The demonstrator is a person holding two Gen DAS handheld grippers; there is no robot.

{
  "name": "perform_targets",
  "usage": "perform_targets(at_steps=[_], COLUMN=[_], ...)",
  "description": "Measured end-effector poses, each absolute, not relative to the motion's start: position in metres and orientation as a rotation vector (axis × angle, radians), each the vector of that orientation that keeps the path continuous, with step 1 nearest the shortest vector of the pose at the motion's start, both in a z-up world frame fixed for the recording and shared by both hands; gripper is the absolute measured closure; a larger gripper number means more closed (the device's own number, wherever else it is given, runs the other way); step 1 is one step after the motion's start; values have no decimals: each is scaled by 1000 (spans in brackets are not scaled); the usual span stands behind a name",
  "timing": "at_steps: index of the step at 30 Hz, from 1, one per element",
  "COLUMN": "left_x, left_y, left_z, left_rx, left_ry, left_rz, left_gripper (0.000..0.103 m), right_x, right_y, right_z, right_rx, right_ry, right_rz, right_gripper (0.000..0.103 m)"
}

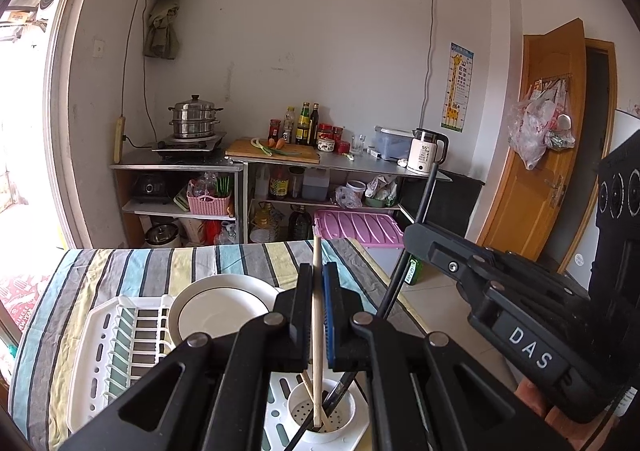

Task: Organize utensils
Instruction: 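Lower the wooden chopstick into the cup and open the left tool while the right tool releases its black chopstick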

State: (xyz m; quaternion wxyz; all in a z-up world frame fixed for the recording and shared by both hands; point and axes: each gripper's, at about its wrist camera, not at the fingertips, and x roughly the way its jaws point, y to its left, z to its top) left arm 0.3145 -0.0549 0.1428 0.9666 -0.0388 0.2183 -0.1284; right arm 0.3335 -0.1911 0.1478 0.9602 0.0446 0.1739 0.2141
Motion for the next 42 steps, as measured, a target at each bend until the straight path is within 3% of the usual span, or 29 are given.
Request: perform_targets(at_steps=[35, 42], left_x=[318, 309], left_y=[-54, -50], left_z=[94, 96], left_rx=[-58, -66], left_ry=[515, 492], left_rz=[-242, -241], left_gripper=[97, 76], right_x=[353, 354], right_y=[-180, -184], right_z=[101, 102], right_rx=[69, 58], right_ry=[448, 458], right_rz=[426, 419], right_gripper=[99, 98])
